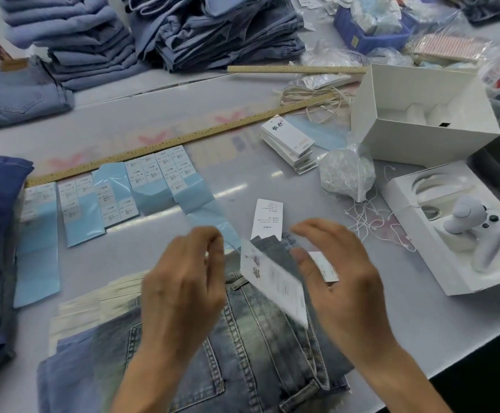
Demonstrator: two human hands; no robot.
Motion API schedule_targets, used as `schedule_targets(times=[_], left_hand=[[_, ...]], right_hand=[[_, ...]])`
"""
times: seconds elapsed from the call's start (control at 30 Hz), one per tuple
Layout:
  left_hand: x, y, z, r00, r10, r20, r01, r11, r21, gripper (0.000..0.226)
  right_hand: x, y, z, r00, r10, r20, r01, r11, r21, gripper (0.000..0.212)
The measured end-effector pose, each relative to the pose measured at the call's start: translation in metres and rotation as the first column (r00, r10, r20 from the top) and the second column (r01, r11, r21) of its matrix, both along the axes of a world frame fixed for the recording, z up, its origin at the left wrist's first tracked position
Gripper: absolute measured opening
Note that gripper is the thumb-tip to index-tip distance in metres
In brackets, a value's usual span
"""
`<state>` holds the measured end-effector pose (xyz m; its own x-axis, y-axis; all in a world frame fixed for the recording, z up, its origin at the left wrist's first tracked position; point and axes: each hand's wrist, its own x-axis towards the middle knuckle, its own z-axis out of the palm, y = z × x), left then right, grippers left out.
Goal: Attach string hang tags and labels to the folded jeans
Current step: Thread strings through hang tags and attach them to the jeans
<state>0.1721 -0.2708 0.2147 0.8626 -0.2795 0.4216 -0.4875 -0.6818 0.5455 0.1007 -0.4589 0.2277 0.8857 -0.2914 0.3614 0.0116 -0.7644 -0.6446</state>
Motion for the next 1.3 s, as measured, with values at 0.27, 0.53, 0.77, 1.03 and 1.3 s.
schedule_targets(times=[0.27, 0.53, 0.77, 1.03, 1.3], left_hand=[[0.003, -0.033, 0.054, 0.926, -0.313, 0.212, 0.272, 0.941, 0.201, 0.007], [-0.012, -0.027, 0.024, 0.944, -0.325, 0.057, 0.324, 0.945, 0.038, 0.01], [-0.001, -0.013, -0.056, 0.915, -0.041, -0.401, -0.006, 0.993, -0.116, 0.015], [-0.004, -0.016, -0.095, 0.91, -0.049, -0.413, 0.112, 0.985, 0.131, 0.007], [0.005, -0.001, -0.089, 0.798, -0.131, -0.589, 0.002, 0.977, -0.214, 0.016]], right_hand=[[0.006, 0.006, 0.022, 0.983, 0.162, 0.084, -0.177, 0.958, 0.225, 0.029], [0.0, 0.002, 0.006, 0.974, 0.21, 0.088, -0.228, 0.902, 0.368, 0.007], [-0.006, -0.017, 0.023, 0.999, -0.052, 0.009, 0.019, 0.513, 0.858, 0.014], [-0.004, 0.016, -0.005, 0.951, 0.145, -0.273, -0.049, 0.943, 0.33, 0.006], [0.019, 0.047, -0.069, 0.806, 0.023, -0.591, -0.097, 0.991, -0.094, 0.021]])
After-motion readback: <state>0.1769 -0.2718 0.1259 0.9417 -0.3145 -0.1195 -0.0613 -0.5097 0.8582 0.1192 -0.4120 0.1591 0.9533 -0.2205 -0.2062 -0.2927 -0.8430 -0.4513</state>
